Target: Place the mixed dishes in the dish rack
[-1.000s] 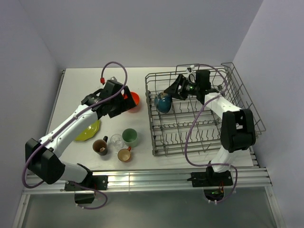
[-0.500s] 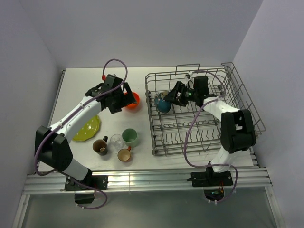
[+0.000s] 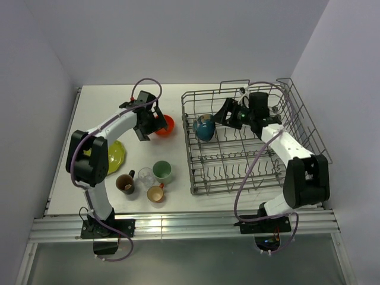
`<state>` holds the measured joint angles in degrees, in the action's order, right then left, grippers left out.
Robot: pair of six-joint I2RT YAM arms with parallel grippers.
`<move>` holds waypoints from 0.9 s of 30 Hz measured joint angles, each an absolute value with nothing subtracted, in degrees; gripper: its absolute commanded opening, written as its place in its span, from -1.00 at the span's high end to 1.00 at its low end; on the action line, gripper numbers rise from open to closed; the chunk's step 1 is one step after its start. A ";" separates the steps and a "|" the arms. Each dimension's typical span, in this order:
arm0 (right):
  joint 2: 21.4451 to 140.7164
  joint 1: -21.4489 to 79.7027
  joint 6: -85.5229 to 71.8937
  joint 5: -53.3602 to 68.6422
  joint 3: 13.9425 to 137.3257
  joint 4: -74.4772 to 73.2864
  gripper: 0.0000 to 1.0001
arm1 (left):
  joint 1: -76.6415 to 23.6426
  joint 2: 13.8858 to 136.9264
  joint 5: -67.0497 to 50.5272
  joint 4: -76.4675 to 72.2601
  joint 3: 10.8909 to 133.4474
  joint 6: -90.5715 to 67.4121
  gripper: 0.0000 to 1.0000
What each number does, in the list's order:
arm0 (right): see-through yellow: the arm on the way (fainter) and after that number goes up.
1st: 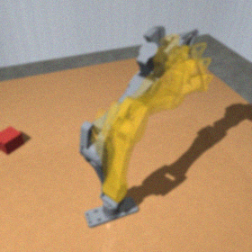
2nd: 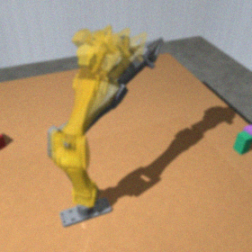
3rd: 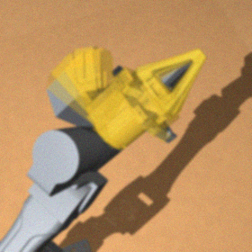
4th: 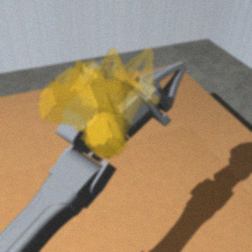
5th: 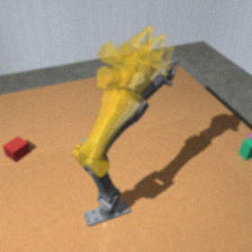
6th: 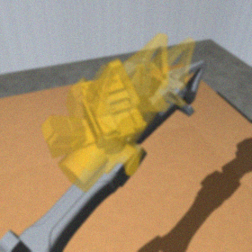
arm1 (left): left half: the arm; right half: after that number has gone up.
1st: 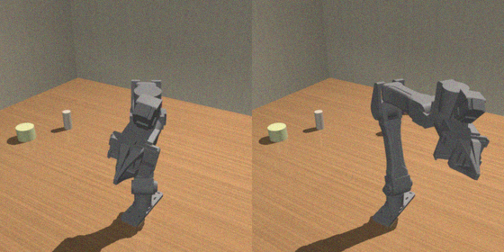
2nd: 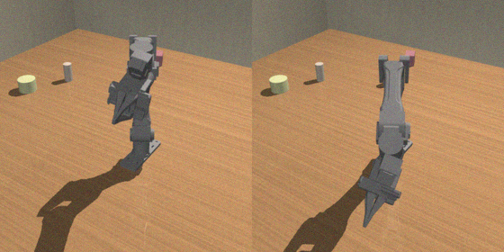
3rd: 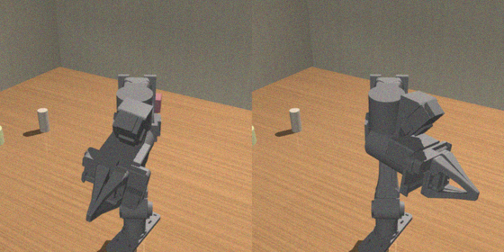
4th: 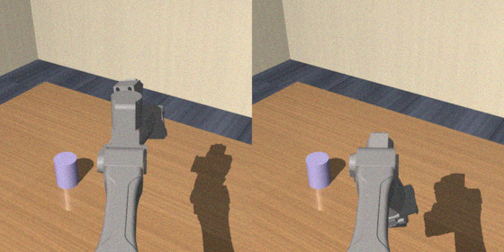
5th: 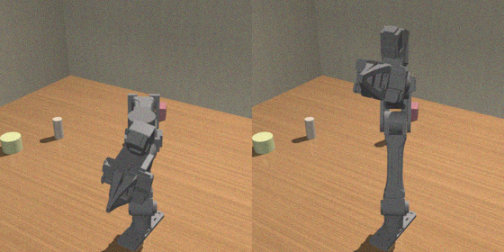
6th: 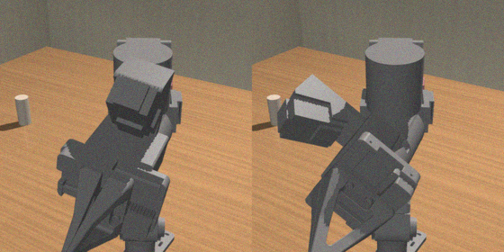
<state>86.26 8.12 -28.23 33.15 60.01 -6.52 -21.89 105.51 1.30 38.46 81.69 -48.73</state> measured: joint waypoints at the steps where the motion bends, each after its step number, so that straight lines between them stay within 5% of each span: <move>1: 85.06 8.12 -27.86 32.42 60.01 -7.42 -0.64 | -21.74 107.00 1.30 38.59 82.48 -48.75 -0.86; 4: 80.01 8.10 -27.31 30.98 59.96 -9.65 -0.64 | -21.32 110.85 1.32 38.87 85.21 -48.80 -0.81; 8: 70.26 8.10 -27.29 30.61 59.77 -11.11 -0.64 | -20.45 114.28 1.13 39.07 87.68 -48.97 -0.47; 12: 61.47 8.12 -26.57 30.63 60.14 -13.13 -0.64 | -19.33 117.58 0.67 40.25 91.81 -49.04 0.82; 13: 59.79 8.12 -26.20 30.61 60.31 -14.04 -0.64 | -19.05 118.04 0.30 40.23 92.47 -49.04 0.98; 20: 54.74 14.15 -23.35 29.17 61.39 -18.94 -0.61 | -18.13 115.79 -0.23 41.50 90.30 -48.77 1.00; 27: 60.42 32.23 -15.81 23.59 65.71 -23.64 -0.53 | -18.81 95.96 3.62 48.42 83.35 -46.78 1.00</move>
<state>60.42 32.23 -15.81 23.59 65.71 -23.64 -18.81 95.96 3.62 48.42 83.35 -46.78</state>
